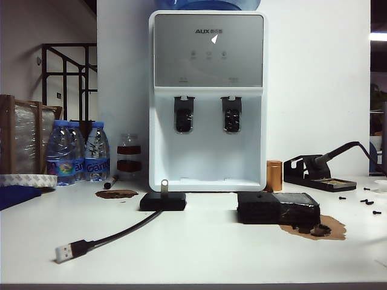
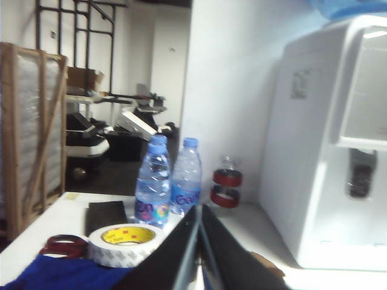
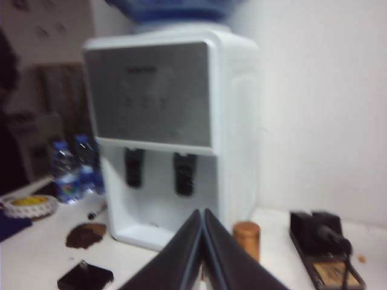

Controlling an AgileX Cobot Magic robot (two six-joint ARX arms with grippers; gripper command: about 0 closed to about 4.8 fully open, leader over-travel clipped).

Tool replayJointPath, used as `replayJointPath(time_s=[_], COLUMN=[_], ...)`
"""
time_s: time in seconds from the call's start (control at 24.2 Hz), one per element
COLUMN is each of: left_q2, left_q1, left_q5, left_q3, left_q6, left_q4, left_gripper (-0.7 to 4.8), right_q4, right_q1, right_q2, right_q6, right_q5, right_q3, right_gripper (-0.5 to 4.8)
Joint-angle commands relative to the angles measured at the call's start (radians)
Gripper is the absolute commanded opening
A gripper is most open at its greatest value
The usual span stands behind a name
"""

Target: Take the USB flash drive out of the black sponge and insert it into the slot on top of the black USB adpator box.

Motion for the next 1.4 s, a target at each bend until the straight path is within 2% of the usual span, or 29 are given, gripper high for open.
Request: replayJointPath(time_s=[0.04, 0.21, 0.33, 0.45, 0.58, 0.83, 0.99, 1.32, 1.4], left_q2=[-0.089, -0.18, -0.281, -0.372, -0.459, -0.47, -0.47, -0.47, -0.47], left_q1=[-0.001, -0.001, -0.001, -0.001, -0.001, -0.001, -0.001, 0.0, 0.002], left_q5=[0.008, 0.006, 0.007, 0.006, 0.006, 0.003, 0.002, 0.004, 0.0], left_q3=[-0.001, -0.001, -0.001, -0.001, -0.001, -0.001, -0.001, -0.001, -0.001], left_q6=[0.006, 0.009, 0.059, 0.068, 0.098, 0.193, 0.216, 0.216, 0.246], left_q4=[-0.13, -0.238, -0.27, -0.351, -0.49, -0.664, -0.811, -0.805, -0.805], left_gripper=[-0.04, -0.04, -0.04, -0.04, -0.04, -0.04, -0.04, -0.04, -0.04], right_q4=[0.127, 0.149, 0.148, 0.038, -0.033, -0.128, -0.143, -0.14, -0.141], right_q1=[-0.002, -0.002, -0.002, -0.001, -0.001, 0.024, 0.024, 0.024, 0.024], right_q2=[-0.062, -0.127, -0.214, -0.279, -0.31, -0.311, -0.311, -0.311, -0.311], right_q6=[0.084, 0.113, 0.139, 0.157, 0.136, 0.082, 0.08, 0.084, 0.083], right_q5=[0.029, 0.092, 0.142, 0.131, 0.142, 0.213, 0.207, 0.201, 0.201], right_q3=[-0.097, -0.153, -0.219, -0.24, -0.24, -0.24, -0.24, -0.24, -0.24], right_gripper=[-0.02, -0.02, -0.02, -0.02, -0.02, -0.02, -0.01, -0.01, -0.01])
